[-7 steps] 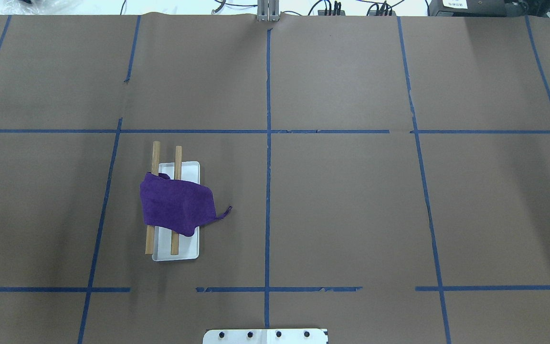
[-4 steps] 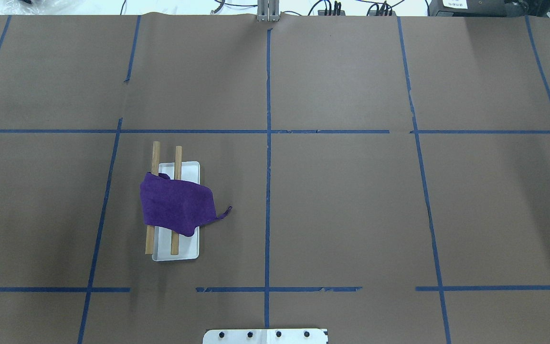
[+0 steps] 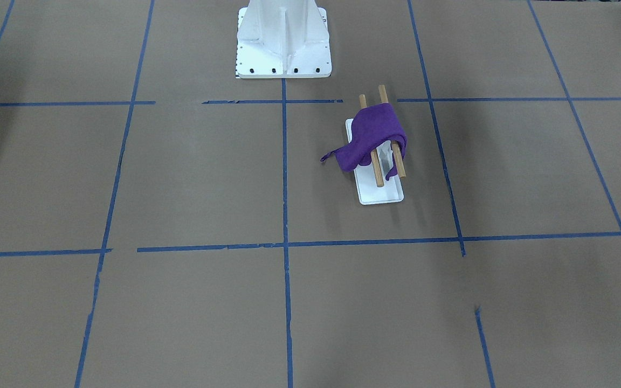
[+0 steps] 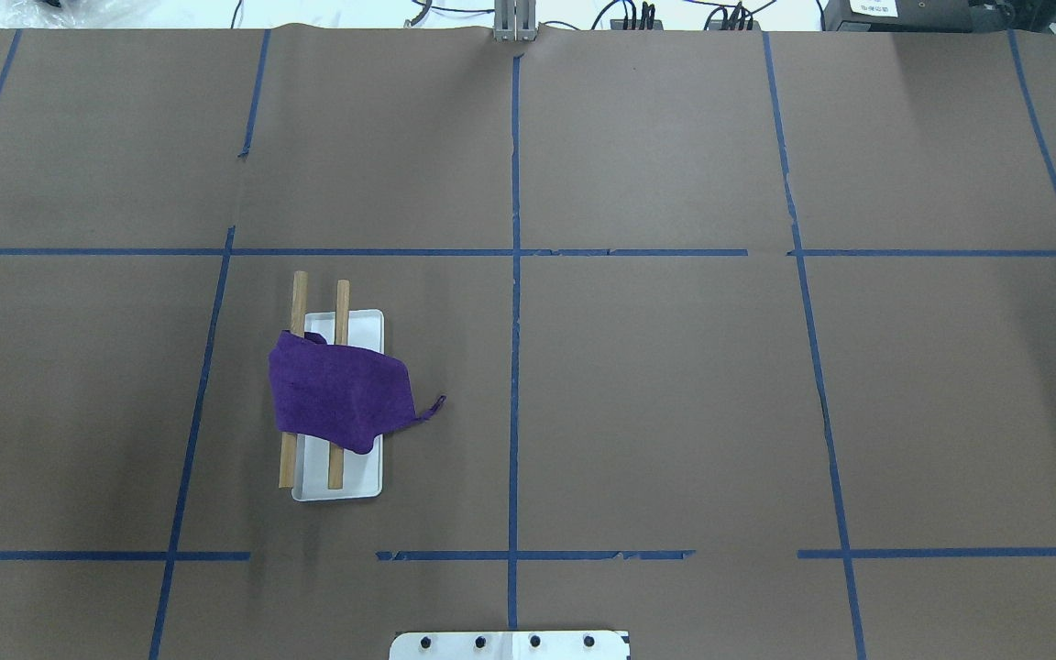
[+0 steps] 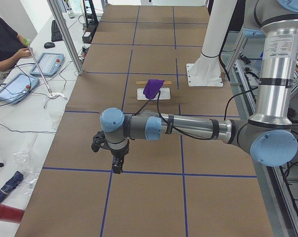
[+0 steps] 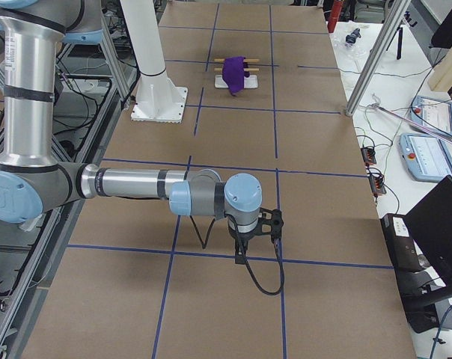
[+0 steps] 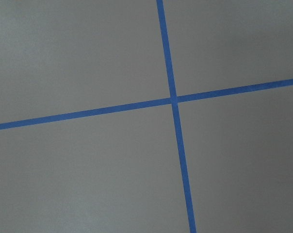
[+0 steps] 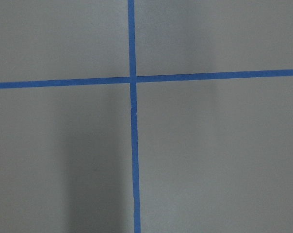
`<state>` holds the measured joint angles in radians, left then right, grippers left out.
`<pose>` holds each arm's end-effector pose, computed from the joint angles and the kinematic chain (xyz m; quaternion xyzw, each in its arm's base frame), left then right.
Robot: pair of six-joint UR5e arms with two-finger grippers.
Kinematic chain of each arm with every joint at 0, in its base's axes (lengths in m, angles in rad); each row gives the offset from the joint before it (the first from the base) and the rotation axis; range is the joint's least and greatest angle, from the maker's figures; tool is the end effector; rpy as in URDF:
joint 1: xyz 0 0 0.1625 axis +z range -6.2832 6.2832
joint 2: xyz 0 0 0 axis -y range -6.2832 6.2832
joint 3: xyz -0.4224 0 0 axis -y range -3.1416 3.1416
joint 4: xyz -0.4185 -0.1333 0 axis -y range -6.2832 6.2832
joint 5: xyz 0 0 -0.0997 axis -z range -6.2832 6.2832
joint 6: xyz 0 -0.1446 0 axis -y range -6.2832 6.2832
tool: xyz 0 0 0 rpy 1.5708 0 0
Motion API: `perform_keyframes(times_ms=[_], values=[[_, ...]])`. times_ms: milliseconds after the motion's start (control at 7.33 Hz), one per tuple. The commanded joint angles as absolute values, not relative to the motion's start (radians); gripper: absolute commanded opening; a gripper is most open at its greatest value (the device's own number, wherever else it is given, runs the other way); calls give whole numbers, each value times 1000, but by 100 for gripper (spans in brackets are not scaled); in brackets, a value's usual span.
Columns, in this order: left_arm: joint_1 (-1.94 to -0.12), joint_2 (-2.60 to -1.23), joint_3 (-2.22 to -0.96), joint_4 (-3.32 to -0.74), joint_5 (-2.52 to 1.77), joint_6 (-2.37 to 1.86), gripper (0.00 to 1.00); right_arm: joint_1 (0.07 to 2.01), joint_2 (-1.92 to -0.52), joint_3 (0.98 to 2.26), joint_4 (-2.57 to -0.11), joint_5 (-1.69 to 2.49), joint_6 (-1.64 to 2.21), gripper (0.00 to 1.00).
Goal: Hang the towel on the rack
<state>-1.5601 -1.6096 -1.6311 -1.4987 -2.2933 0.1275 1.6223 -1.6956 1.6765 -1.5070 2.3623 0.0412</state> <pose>-0.0320 -0.5358 0.6489 0.0332 0.3521 0.0693 0.9328 0.0546 -0.4678 0.6867 0.0226 -0.3853 0.0341 0.9219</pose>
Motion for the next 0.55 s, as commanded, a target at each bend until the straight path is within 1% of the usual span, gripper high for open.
perform_keyframes(times_ms=[0, 409], values=[[-1562, -1611, -1638, -1499, -2293, 127, 100, 1631, -1694, 1638, -1456, 2394, 43, 100], [-1562, -1611, -1640, -1499, -2293, 127, 100, 1629, -1695, 1640, -1456, 2410, 46, 100]])
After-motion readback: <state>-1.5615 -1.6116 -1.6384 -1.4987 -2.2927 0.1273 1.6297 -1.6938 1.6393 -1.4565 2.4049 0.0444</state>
